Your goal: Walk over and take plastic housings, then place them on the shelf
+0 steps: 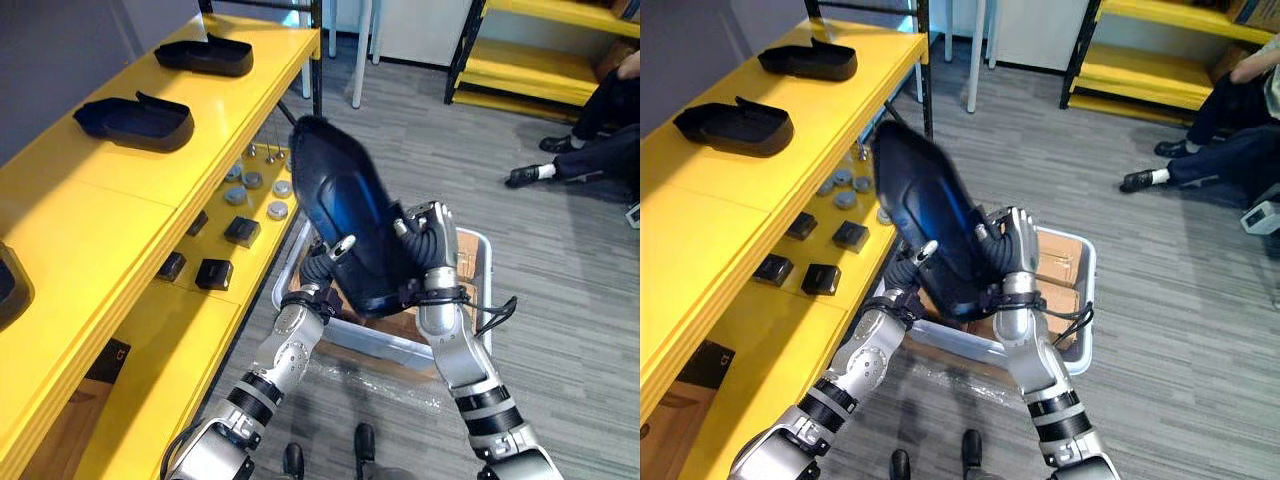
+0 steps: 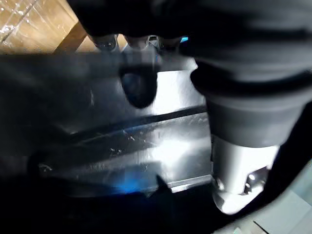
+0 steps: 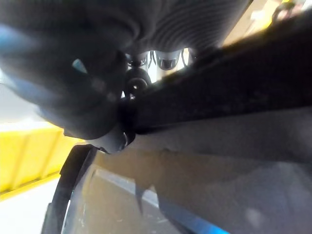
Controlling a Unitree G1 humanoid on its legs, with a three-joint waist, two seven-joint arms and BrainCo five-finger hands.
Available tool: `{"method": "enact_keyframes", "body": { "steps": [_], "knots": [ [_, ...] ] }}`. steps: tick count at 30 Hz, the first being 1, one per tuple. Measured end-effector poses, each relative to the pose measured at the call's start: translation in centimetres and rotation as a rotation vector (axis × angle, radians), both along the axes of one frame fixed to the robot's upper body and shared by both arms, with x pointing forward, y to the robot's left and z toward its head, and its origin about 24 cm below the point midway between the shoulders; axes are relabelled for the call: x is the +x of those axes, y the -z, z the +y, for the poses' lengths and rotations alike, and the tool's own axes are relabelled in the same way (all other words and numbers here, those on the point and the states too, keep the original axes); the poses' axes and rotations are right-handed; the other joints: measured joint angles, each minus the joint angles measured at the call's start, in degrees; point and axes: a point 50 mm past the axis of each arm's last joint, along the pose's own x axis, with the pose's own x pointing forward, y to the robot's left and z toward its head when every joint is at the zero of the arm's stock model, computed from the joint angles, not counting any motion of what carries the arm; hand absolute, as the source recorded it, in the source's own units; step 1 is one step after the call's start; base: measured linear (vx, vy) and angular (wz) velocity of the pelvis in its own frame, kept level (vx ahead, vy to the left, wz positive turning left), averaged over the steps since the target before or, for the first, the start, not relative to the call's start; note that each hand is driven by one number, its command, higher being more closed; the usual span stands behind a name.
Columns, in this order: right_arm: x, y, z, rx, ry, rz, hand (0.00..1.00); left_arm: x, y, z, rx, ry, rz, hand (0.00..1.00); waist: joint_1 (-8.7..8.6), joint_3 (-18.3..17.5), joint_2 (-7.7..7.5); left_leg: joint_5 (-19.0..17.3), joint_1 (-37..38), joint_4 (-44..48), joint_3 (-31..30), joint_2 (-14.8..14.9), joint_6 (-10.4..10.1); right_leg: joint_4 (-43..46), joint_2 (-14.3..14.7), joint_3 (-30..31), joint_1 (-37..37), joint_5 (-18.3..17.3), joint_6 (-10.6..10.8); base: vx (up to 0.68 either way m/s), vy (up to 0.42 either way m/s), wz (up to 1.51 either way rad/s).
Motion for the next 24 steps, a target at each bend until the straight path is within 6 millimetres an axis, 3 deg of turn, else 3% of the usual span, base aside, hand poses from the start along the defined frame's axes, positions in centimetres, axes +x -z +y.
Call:
{"method": "enact_keyframes", "body": {
  "steps": [1, 7, 13, 19, 20, 21, 24],
  "knots": [
    [-0.1, 0.3, 0.1, 0.003, -0.006, 0.016, 1.0, -0.4, 0.3, -0.1, -0.004, 0.006, 0.005, 1.0, 0.06, -0.1, -0.04, 0.0, 0.6, -0.2, -0.1, 0.0, 0.0, 0.0, 0.0, -0.1, 0.6, -0.1, 0.0, -0.02, 0.035, 0.03],
    [-0.9, 1.0, 0.4, 0.037, -0.045, 0.036, 1.0, -1.6, 1.0, 0.1, -0.004, 0.01, 0.016, 1.0, -0.04, -1.2, -0.11, 0.4, 0.8, -1.0, -1.7, -0.1, 0.3, -0.1, -0.1, -1.6, 1.1, -0.3, -0.1, -0.01, 0.036, 0.13],
    [-2.3, 1.6, 1.5, 0.076, -0.091, 0.036, 1.0, -2.3, 1.2, 0.9, 0.003, -0.113, 0.02, 1.0, 0.2, -3.3, -0.13, 1.8, 0.8, -2.0, -3.8, -0.3, -0.4, 0.0, -0.2, -3.9, 1.5, -0.7, -0.3, 0.01, 0.023, 0.2],
    [-3.4, 1.9, 2.8, 0.189, -0.178, 0.04, 1.0, -3.8, 1.2, 2.2, -0.088, -0.209, 0.022, 1.0, 1.23, -3.8, -0.04, 0.8, -2.1, 1.9, -9.2, -1.0, -1.3, 0.2, -1.1, -11.3, 4.1, -2.0, -1.1, -0.02, 0.021, 0.57],
    [-3.5, 2.0, 2.8, 0.2, -0.184, 0.039, 1.0, -3.9, 1.2, 2.3, -0.086, -0.212, 0.018, 1.0, 1.38, -3.7, 0.0, 0.3, -3.1, 2.8, -7.4, -0.4, -0.8, 0.2, -1.2, -12.4, 4.3, -2.1, -1.1, -0.08, -0.006, 1.2],
    [-3.5, 2.1, 2.8, 0.225, -0.194, 0.046, 0.0, -3.9, 1.1, 2.4, -0.078, -0.219, 0.007, 1.0, 1.15, -3.6, 0.24, -1.1, -5.0, 5.0, 1.4, 2.6, 1.1, 0.3, -1.4, -16.3, 5.2, -2.9, -1.1, -0.06, -0.012, 1.22],
    [-3.7, 2.1, 3.6, 0.254, -0.246, 0.052, 0.0, -4.4, 0.8, 3.4, -0.061, -0.264, -0.024, 1.0, 1.63, -3.6, 0.53, -1.8, -5.6, 7.9, 19.2, 8.7, 0.5, 0.2, -2.0, -20.7, 6.6, -4.6, -0.2, 0.0, 0.003, 0.95]
  ]
}}
